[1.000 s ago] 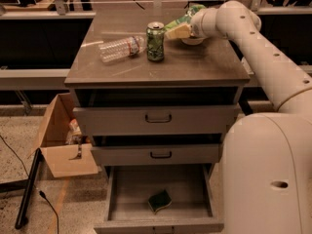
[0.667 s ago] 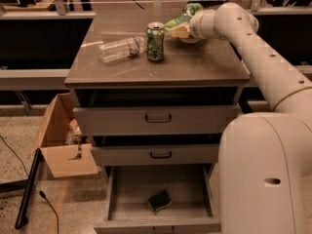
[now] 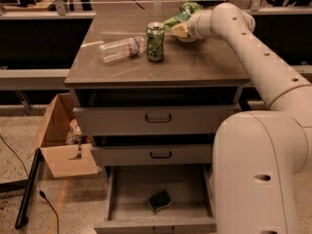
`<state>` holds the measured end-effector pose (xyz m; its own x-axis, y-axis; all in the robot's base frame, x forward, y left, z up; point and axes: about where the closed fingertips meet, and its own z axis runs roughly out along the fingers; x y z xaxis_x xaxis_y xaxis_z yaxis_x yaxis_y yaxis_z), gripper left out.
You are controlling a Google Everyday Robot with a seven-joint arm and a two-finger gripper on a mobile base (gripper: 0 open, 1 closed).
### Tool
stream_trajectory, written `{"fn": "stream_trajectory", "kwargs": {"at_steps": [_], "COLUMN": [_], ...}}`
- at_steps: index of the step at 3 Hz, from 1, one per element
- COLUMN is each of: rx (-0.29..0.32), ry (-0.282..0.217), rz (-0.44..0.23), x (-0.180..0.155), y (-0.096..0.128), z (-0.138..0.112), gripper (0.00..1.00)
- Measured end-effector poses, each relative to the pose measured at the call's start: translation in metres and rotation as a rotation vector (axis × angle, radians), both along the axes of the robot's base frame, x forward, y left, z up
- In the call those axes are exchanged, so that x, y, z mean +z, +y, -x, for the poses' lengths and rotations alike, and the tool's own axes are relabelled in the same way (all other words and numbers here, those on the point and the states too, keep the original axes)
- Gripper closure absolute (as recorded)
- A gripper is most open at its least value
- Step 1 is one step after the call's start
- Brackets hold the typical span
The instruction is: Pick green rice chip bag from paper bowl and place on counter
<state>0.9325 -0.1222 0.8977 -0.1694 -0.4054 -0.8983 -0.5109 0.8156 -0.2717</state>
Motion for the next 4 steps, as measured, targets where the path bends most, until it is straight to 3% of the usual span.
{"fn": "stream_trajectory", "kwargs": {"at_steps": [1, 3, 4], "rx": [-0.004, 0.013, 0.011], "ry": [-0.023, -0.130, -0.180], "rz": [-0.008, 0.001, 0.048], "x": [0.013, 0.053, 0.068], "y": [0.001, 0.007, -0.001], "z": [-0.001, 0.003, 0.011], "gripper": [1.00, 1.00, 1.00]}}
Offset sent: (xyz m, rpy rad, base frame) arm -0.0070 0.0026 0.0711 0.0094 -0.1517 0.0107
